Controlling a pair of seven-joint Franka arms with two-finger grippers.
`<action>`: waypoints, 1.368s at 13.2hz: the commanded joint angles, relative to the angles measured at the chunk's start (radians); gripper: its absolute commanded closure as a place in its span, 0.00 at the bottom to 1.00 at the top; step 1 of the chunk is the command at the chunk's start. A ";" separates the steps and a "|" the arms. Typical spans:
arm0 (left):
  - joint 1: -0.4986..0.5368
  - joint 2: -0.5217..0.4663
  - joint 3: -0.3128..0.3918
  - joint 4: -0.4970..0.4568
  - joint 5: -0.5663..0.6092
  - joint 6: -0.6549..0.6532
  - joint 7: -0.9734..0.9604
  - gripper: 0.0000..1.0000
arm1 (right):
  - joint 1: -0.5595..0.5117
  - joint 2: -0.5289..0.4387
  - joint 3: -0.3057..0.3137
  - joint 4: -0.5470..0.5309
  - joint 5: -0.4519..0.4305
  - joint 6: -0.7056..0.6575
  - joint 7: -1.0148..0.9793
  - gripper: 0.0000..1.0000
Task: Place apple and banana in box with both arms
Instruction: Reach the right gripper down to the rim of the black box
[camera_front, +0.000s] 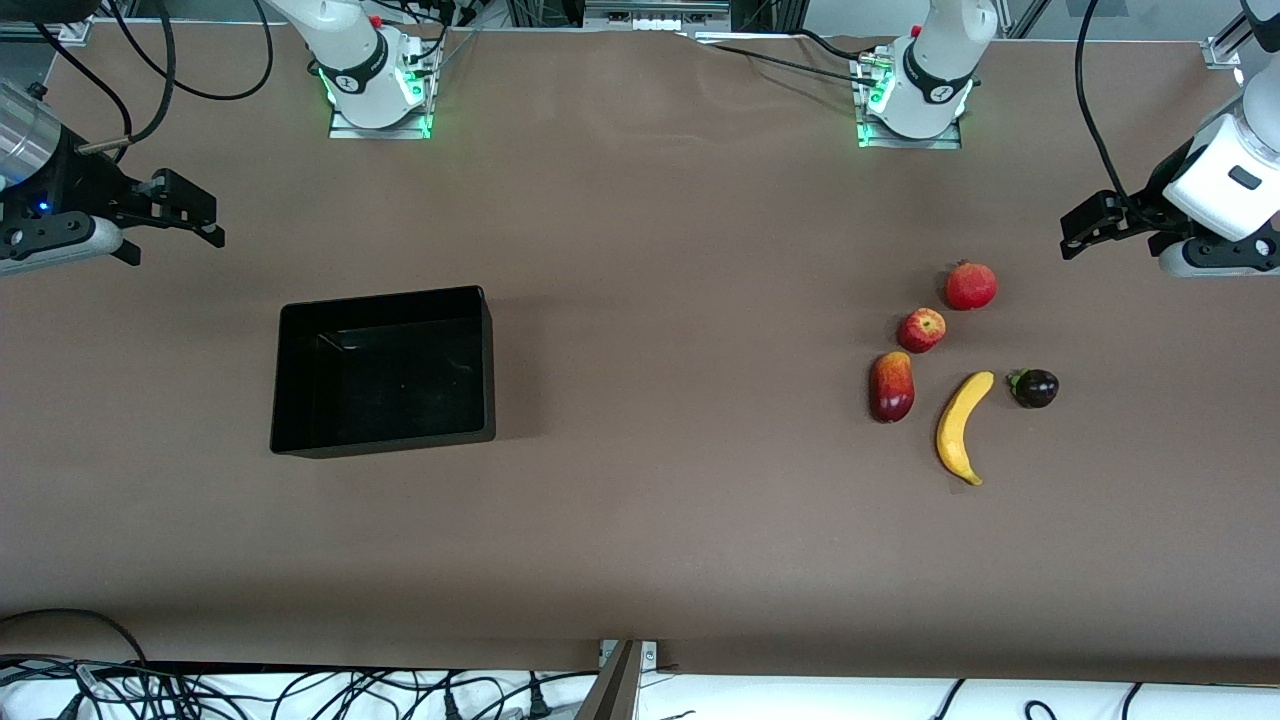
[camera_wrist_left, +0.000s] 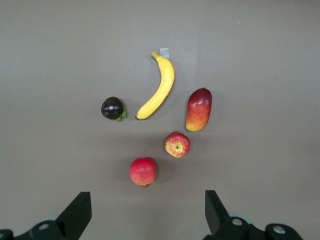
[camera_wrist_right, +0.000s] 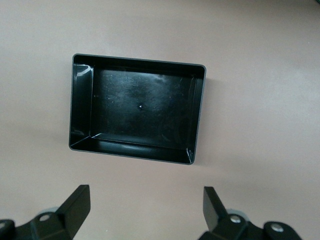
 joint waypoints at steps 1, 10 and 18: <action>-0.005 -0.005 0.001 0.009 0.007 -0.017 0.004 0.00 | -0.023 -0.006 0.022 0.015 -0.021 -0.006 -0.007 0.00; -0.005 -0.005 0.001 0.011 0.007 -0.020 0.004 0.00 | -0.031 0.177 -0.007 -0.051 -0.047 0.118 0.018 0.00; -0.005 -0.005 0.001 0.011 0.007 -0.020 0.004 0.00 | -0.044 0.345 -0.060 -0.425 -0.036 0.739 0.006 0.00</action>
